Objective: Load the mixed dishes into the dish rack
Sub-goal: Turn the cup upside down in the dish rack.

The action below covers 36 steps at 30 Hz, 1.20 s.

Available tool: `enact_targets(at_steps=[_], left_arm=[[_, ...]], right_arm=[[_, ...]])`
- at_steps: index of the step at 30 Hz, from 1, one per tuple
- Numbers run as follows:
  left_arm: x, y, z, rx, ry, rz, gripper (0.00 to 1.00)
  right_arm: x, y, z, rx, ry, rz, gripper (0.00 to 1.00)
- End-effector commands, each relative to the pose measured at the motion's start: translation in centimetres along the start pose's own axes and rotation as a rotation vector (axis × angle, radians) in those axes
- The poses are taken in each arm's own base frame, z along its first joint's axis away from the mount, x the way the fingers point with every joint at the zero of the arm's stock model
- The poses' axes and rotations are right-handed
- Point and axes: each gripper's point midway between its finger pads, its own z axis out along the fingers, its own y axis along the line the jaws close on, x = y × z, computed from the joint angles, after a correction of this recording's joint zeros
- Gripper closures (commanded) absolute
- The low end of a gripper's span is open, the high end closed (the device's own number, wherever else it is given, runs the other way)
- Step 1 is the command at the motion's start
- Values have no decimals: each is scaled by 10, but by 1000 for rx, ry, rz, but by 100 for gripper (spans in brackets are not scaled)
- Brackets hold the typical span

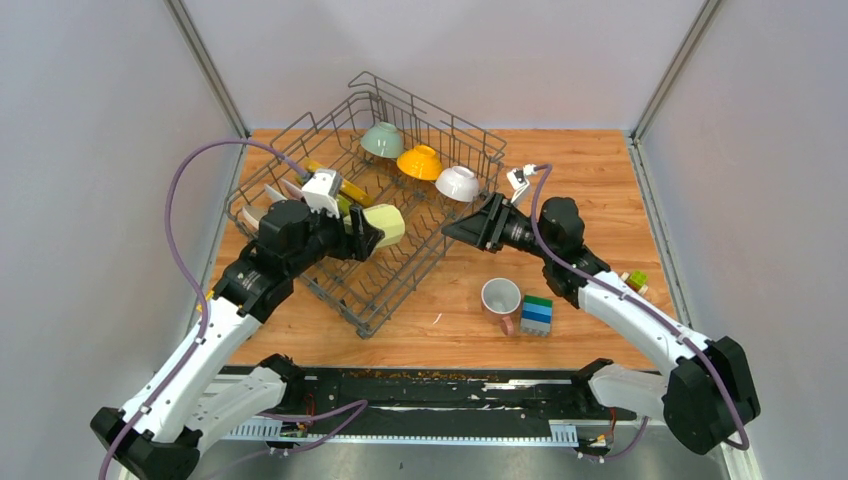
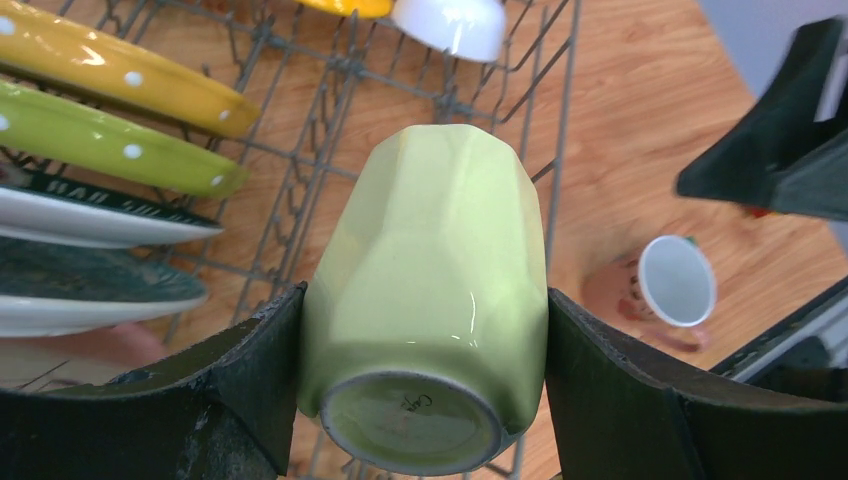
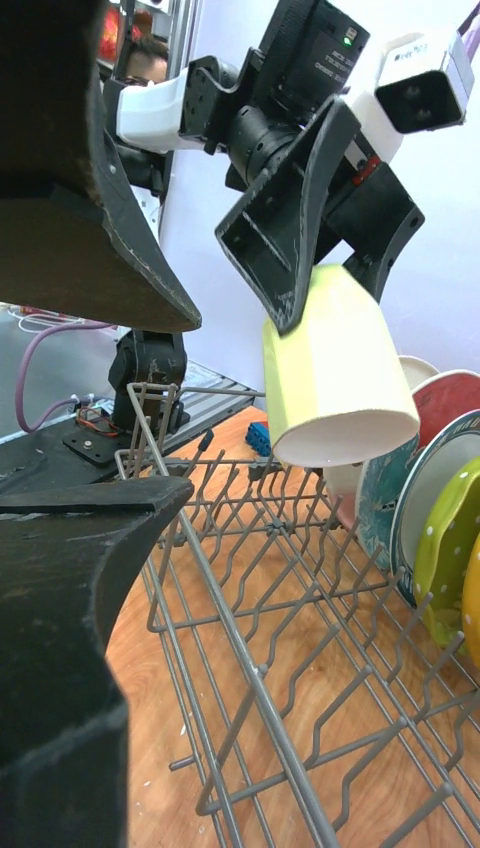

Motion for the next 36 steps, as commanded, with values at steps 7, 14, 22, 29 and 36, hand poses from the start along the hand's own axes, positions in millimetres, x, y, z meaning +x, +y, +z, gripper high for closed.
enact_targets(at_steps=[7,14,22,29,36], left_arm=[[-11,15,-11,-62,72,235,100],[-1,16,-9,-51,167,295,100],[4,19,-8,-40,222,355,100],[18,26,3,-41,334,399,100],[24,29,10,-41,398,418,100]], right_arm=[[-16,19,-15,7,-83,-89,44],[-12,15,-16,11,-80,-75,44],[-11,16,-20,6,-89,-84,44],[-15,20,-29,20,-128,-122,44],[-17,23,-36,22,-157,-144,43]])
